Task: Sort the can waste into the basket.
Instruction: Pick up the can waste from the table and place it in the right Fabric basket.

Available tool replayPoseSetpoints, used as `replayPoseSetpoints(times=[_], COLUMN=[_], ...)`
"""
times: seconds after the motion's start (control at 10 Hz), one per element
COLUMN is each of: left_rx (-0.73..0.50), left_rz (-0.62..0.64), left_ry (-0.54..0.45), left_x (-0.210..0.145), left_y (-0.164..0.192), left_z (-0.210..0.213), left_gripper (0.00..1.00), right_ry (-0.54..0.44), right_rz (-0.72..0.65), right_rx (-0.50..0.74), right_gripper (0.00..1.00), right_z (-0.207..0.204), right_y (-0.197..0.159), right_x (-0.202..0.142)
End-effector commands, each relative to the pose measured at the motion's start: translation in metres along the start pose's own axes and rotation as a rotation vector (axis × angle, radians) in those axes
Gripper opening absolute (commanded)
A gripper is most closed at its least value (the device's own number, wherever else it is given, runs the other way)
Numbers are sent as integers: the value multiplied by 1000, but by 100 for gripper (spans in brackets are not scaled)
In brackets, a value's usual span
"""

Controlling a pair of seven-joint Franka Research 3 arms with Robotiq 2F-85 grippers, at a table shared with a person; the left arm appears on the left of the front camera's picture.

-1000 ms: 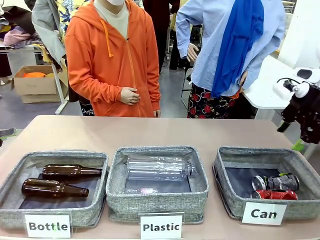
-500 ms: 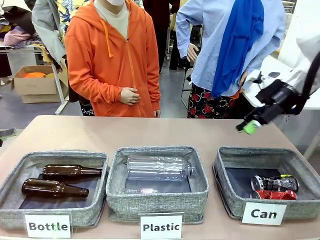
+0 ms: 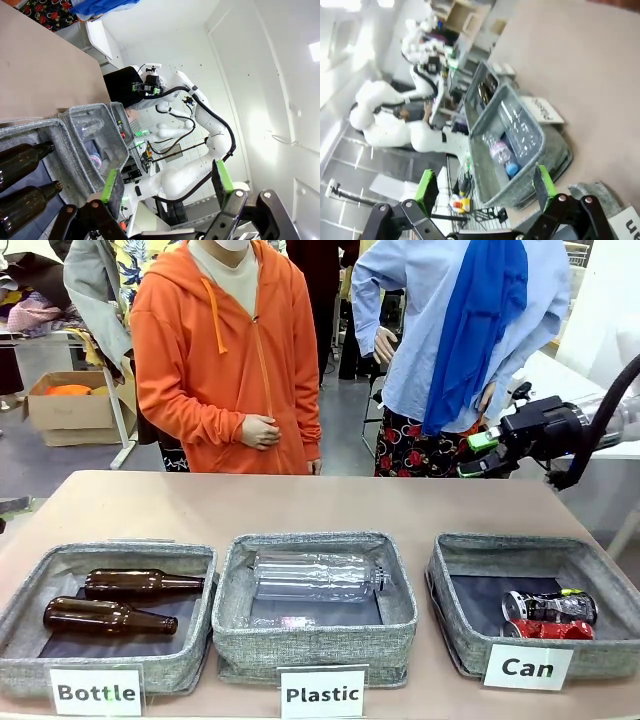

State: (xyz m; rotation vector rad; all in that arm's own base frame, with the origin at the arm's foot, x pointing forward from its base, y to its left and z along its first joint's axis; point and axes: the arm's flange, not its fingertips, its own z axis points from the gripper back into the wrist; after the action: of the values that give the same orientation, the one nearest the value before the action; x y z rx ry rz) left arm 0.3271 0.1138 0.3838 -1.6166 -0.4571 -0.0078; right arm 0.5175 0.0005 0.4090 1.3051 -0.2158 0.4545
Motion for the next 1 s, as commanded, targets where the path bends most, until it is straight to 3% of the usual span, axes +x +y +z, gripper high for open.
replayPoseSetpoints(times=[0.0,0.1,0.9], left_rx=[-6,-6,-6], left_rz=[11,11,11], left_ry=[-3,-3,-3], left_x=[1,1,1], left_y=[-5,-5,-5], left_z=[-1,-1,-1], left_gripper=[92,92,92], right_ry=[-75,0,0], right_rz=[21,0,0], right_rx=[-75,0,0], right_gripper=[100,100,100], right_z=[0,0,0], right_y=[3,0,0], right_x=[2,0,0])
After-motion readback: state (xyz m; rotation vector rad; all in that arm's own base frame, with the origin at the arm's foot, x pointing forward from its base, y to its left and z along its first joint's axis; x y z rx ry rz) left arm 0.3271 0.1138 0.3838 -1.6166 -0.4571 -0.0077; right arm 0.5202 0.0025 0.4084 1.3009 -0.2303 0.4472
